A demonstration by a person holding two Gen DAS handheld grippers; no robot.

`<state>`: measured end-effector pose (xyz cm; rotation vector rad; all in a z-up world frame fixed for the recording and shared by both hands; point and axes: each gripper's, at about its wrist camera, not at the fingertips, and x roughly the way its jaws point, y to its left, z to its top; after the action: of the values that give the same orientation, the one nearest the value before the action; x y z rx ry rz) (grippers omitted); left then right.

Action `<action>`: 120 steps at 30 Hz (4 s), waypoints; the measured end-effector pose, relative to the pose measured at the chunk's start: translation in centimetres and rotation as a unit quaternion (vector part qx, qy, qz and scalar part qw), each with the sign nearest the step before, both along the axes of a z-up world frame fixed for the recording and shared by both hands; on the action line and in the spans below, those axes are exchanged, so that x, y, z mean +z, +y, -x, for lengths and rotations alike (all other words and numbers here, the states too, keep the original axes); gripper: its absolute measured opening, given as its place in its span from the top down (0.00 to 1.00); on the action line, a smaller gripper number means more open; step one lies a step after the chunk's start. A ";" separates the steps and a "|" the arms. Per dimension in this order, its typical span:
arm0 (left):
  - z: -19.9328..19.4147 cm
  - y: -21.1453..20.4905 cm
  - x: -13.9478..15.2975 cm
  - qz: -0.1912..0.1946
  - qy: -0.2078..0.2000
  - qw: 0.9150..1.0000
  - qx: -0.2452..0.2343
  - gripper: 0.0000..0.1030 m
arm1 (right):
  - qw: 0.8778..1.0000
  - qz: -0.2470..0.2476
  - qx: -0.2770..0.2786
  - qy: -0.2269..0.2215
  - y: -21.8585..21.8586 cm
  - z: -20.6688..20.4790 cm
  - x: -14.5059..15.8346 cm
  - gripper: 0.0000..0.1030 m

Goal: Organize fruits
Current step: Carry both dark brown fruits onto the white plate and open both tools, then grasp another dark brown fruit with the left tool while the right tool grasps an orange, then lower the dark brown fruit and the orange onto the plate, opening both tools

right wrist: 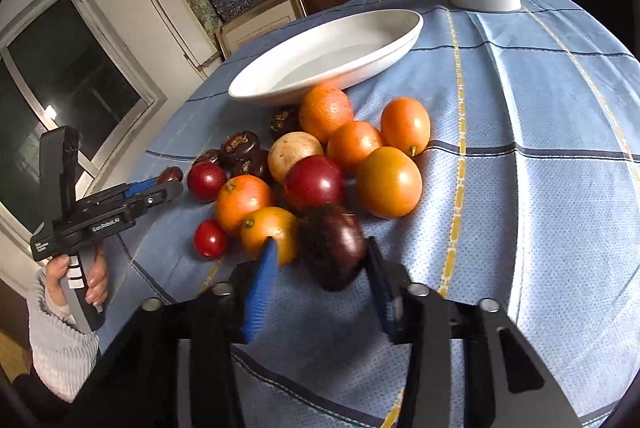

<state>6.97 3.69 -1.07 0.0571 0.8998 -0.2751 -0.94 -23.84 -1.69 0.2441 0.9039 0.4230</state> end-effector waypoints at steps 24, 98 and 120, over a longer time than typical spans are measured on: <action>-12.7 -7.1 2.6 -0.003 -0.023 1.000 0.014 0.60 | 0.995 0.002 -0.063 -0.072 4.2 -13.4 5.7 0.77; -4.2 1.6 -1.9 -0.015 -0.007 0.998 0.054 0.60 | 0.991 -0.085 -0.102 0.011 -2.3 -2.5 -0.8 0.65; -12.7 -5.7 3.9 0.010 -0.068 0.997 0.024 0.60 | 0.995 -0.060 -0.067 -0.051 3.2 -13.1 5.5 0.66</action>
<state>19.63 -2.03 2.81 0.0348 0.7622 -0.2326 12.13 -20.60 3.84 0.3881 0.7584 0.3622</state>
